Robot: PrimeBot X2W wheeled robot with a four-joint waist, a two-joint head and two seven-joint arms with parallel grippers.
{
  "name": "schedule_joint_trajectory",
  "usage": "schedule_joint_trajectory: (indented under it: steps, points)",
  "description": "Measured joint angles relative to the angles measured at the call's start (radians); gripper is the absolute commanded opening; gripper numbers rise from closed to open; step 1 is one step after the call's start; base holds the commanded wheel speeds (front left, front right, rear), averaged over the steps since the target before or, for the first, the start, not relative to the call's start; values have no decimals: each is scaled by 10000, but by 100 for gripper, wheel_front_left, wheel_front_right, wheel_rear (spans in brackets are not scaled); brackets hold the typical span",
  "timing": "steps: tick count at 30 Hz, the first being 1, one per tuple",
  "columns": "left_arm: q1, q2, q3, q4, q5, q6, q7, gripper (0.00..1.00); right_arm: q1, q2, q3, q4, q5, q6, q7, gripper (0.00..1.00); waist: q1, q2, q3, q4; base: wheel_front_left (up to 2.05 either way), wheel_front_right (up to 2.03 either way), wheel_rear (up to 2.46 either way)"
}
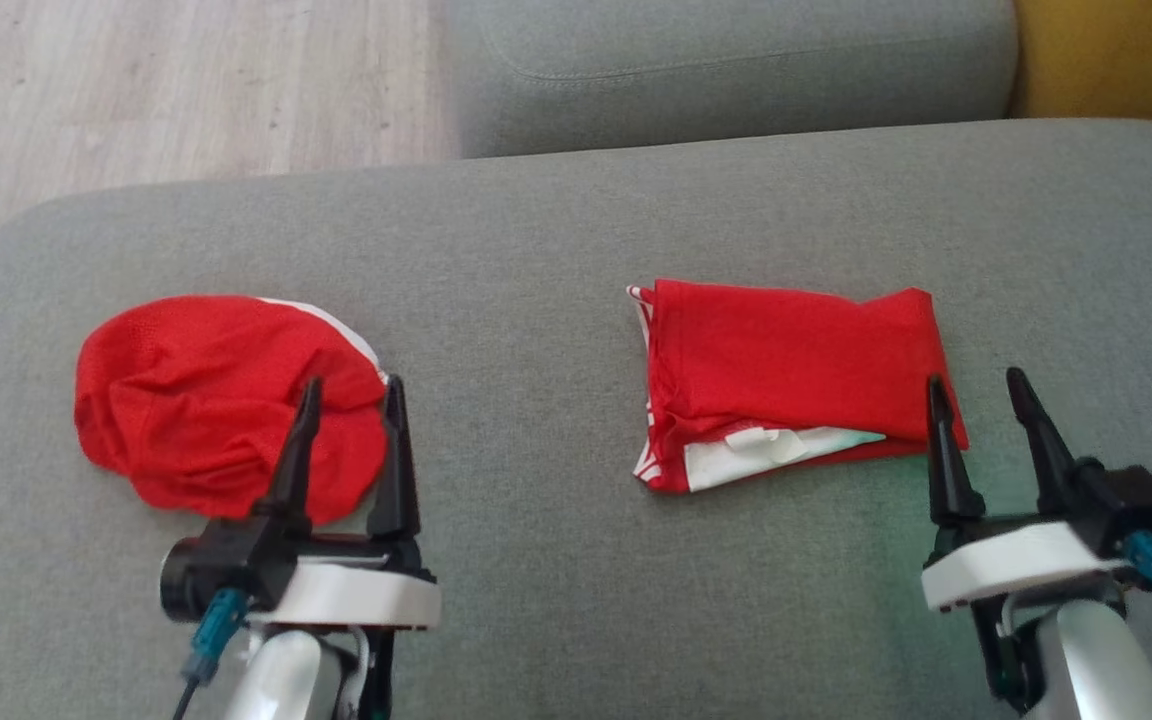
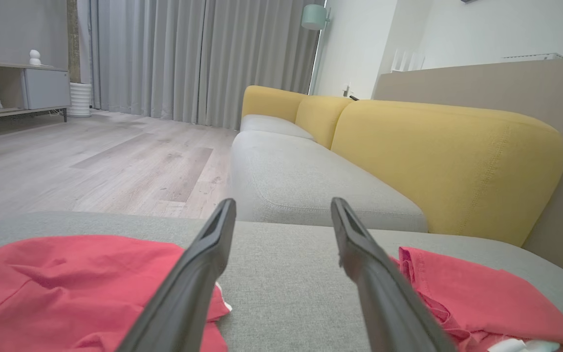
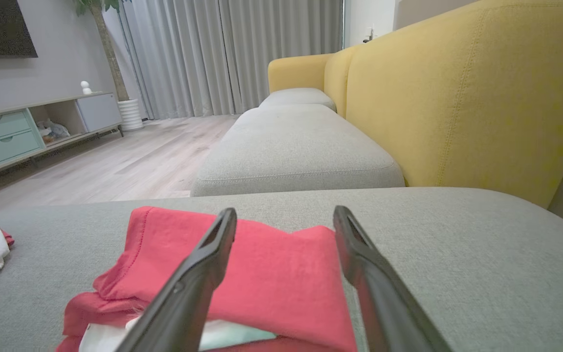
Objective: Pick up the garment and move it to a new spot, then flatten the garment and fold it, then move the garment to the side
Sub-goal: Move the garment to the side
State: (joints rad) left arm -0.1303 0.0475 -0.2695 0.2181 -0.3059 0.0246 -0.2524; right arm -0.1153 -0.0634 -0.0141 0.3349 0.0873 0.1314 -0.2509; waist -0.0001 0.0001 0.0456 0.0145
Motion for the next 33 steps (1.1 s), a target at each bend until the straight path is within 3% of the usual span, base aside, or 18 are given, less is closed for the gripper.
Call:
schedule_joint_trajectory:
  steps: [14,27,33]
  points:
    - [174,4,59,-146,77,59,2,100,193,151,-27,-276,-8,0,0,100,1,0,222,-108,0,0,0]
    - [-526,2,-190,6,171,-54,0,100,-2368,163,-1923,2928,146,0,1783,100,3,0,1316,383,0,0,0]
    - [-542,2,-205,42,171,-71,2,100,-2970,159,-2115,4391,71,0,2094,100,2,0,1509,573,0,0,0]
